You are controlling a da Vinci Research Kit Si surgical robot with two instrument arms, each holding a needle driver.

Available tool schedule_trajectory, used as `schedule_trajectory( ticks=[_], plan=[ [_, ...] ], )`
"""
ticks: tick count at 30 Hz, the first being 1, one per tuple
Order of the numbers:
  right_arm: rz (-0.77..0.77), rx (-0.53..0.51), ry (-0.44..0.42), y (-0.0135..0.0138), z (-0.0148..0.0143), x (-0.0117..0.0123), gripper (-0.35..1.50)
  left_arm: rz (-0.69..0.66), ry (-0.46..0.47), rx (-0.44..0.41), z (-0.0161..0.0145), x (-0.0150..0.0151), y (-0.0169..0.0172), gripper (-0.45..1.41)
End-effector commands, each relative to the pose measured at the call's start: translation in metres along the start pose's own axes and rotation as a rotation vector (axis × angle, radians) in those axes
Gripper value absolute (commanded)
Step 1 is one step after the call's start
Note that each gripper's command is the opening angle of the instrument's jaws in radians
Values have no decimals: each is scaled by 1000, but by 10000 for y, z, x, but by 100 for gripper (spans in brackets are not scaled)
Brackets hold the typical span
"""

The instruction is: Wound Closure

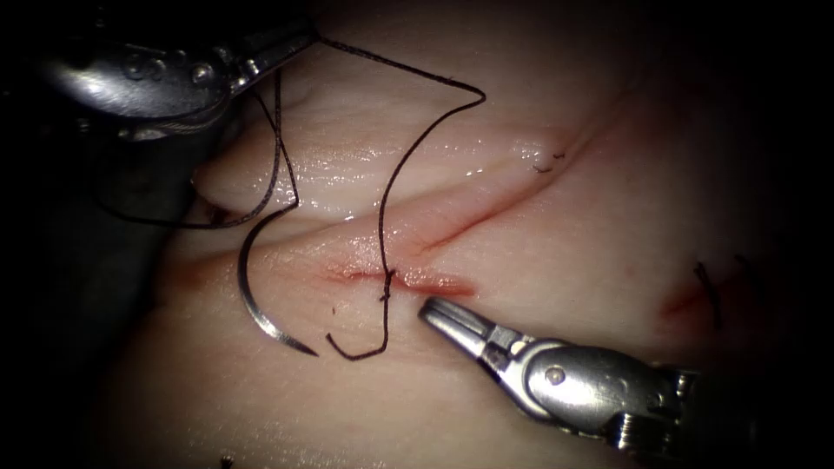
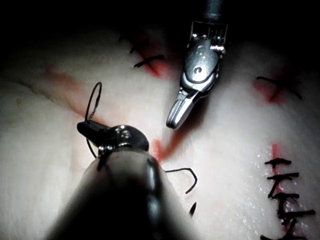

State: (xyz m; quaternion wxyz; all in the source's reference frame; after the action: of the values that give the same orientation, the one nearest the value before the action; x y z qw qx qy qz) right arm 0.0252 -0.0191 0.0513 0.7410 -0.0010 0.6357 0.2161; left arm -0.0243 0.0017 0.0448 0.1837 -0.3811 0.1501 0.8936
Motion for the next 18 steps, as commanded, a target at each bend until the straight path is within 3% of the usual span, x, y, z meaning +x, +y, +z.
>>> schedule_trajectory(
  ticks=[1, 11, 18],
  plan=[
    [2, 5, -4, 11, 20, -12, -35, 9, -16, -23, 4, -8, 22, -45],
    [91, 28, 106, 51, 52, -26, -35, 65, -93, -109, 3, -69, 75, -45],
    [173, 92, 209, 74, 59, -18, -35, 124, -205, -159, 24, -113, 103, -45]
  ],
)
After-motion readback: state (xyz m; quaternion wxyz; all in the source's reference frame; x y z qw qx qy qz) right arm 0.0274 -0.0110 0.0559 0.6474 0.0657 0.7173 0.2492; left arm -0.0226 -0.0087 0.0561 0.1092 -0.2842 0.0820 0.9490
